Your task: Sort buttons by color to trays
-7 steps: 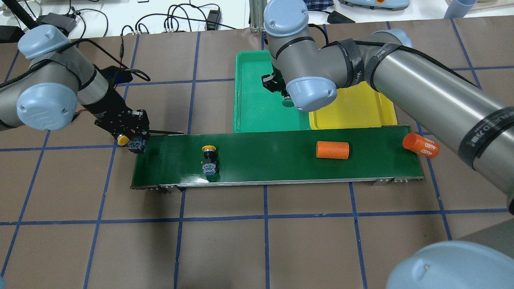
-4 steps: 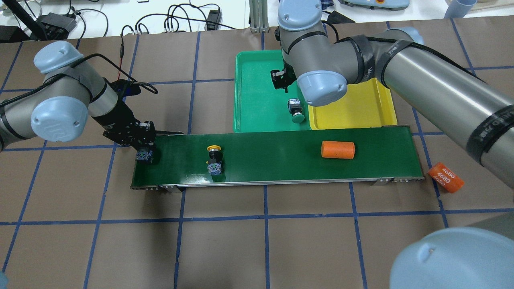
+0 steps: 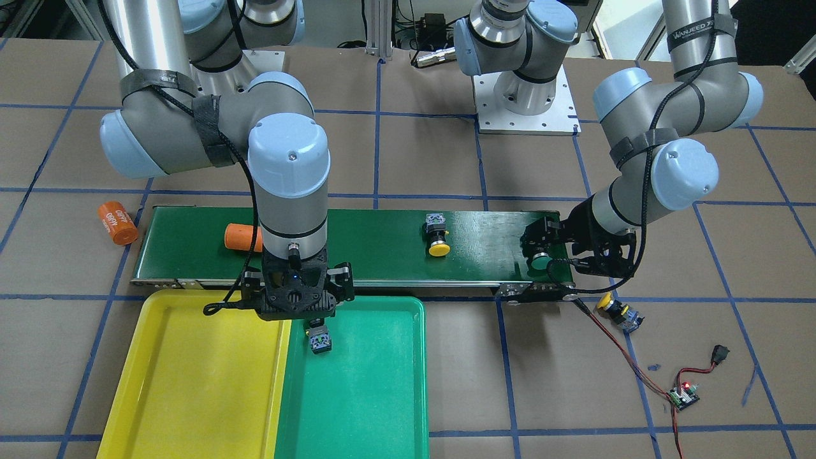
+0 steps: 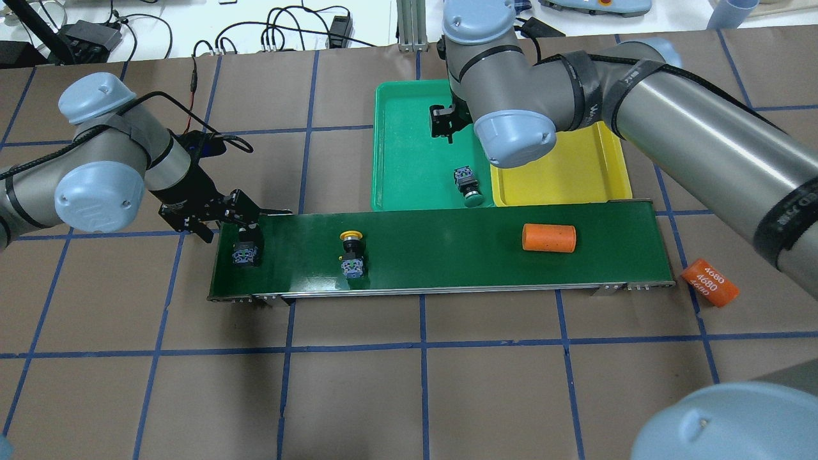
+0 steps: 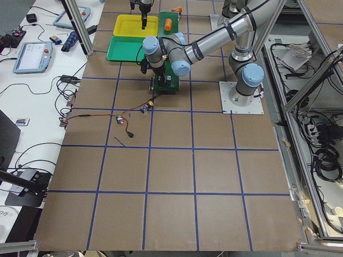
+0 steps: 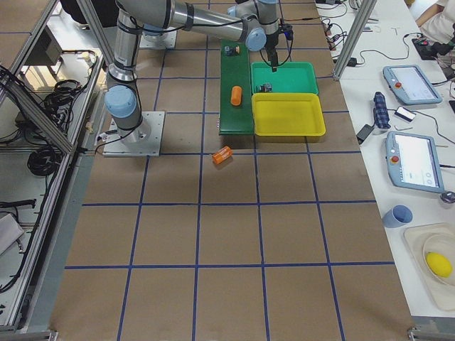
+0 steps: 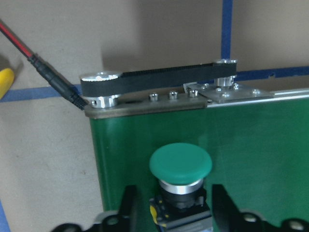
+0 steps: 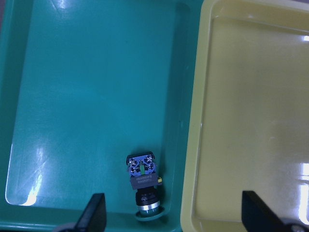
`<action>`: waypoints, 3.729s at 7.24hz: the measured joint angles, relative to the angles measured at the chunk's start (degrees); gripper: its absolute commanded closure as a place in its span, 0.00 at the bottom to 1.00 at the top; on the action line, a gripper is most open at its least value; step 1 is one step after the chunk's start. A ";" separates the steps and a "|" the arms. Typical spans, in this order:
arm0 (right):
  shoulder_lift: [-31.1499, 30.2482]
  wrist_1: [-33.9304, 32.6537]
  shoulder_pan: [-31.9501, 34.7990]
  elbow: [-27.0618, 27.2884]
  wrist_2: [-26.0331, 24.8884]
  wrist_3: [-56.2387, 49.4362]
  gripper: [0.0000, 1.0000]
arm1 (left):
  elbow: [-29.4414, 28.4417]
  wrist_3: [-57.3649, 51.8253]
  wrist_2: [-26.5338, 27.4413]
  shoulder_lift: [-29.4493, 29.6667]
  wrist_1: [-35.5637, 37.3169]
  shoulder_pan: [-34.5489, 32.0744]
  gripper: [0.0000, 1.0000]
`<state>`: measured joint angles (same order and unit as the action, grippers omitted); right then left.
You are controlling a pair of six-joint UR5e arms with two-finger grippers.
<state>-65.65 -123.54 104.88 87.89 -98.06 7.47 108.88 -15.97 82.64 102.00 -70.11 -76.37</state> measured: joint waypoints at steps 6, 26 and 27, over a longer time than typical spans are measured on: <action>-4.23 1.64 7.93 2.41 0.36 11.65 0.00 | -16.00 2.90 3.70 6.28 -0.22 7.69 0.00; -8.02 -0.33 6.38 14.11 0.88 6.22 1.00 | -12.86 9.39 3.74 1.69 -8.57 2.46 1.00; -9.05 -0.12 2.22 13.10 0.72 -0.46 1.00 | -10.62 7.49 3.69 0.04 -9.10 1.18 1.00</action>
<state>-74.71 -123.66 107.11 100.98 -97.34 7.01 98.26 -8.47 86.33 102.04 -79.21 -75.19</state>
